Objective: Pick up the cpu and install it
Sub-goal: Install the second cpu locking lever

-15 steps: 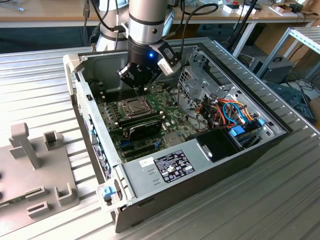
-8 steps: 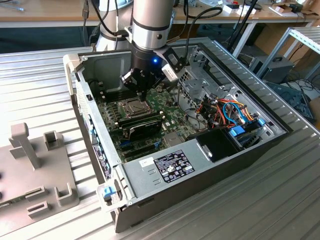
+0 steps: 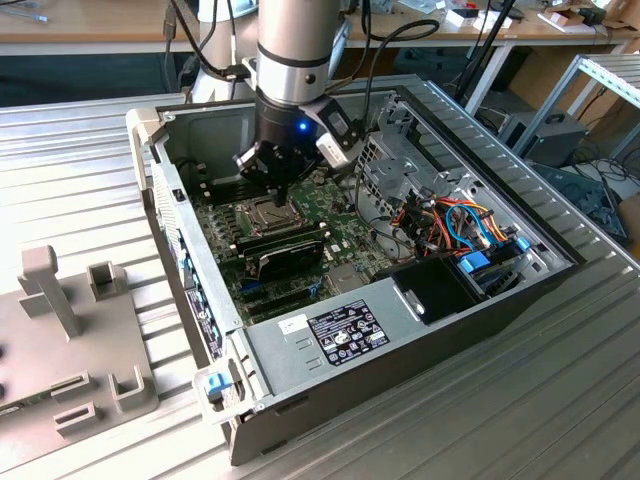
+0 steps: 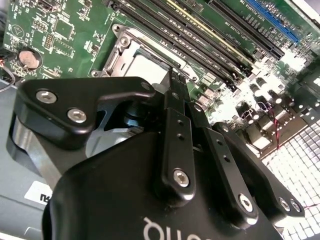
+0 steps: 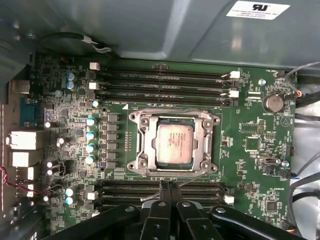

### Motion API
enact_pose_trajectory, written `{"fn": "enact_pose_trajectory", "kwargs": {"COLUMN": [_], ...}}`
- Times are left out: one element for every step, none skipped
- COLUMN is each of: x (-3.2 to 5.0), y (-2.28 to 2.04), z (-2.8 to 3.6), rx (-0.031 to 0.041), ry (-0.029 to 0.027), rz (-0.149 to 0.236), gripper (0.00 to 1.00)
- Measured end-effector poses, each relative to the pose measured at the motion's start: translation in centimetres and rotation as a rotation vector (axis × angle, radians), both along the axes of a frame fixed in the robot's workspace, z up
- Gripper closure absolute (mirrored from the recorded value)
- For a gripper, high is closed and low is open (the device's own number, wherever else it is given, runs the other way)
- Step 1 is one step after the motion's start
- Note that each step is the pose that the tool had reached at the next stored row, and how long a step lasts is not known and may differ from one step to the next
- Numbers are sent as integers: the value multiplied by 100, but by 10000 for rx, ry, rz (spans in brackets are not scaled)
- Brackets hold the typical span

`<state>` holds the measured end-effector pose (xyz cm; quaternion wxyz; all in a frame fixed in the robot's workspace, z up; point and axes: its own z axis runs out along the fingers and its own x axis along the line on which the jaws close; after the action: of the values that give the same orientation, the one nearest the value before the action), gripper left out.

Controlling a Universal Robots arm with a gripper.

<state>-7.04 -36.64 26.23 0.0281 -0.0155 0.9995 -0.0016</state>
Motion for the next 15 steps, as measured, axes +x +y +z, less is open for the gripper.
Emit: {"fn": "enact_pose_trajectory", "kwargs": {"x": [-5, -7, -8, -11, -15, -25, -32, -41, -52, -61, -73, -85, -96, -103, -104], "y": [0, 0, 0, -1, -1, -1, -1, -1, -1, -1, -1, -1, -1, -2, -5], "z": [-15, -22, -31, -45, -55, -73, -84, -96, -110, -121, -134, -145, -154, -159, -162], "rx": [0, 0, 0, 0, 0, 1, 1, 0, 0, -1, 0, 0, 0, -1, -1], "ry": [0, 0, -1, 0, 0, -1, 0, 0, -1, 0, -1, 0, 0, 0, 1], "rz": [-1, 0, 1, 1, -1, 0, 0, 0, 0, 0, 0, 0, 0, -1, 0], "gripper": [89, 89, 89, 89, 89, 89, 89, 89, 89, 89, 89, 89, 89, 89, 89]}}
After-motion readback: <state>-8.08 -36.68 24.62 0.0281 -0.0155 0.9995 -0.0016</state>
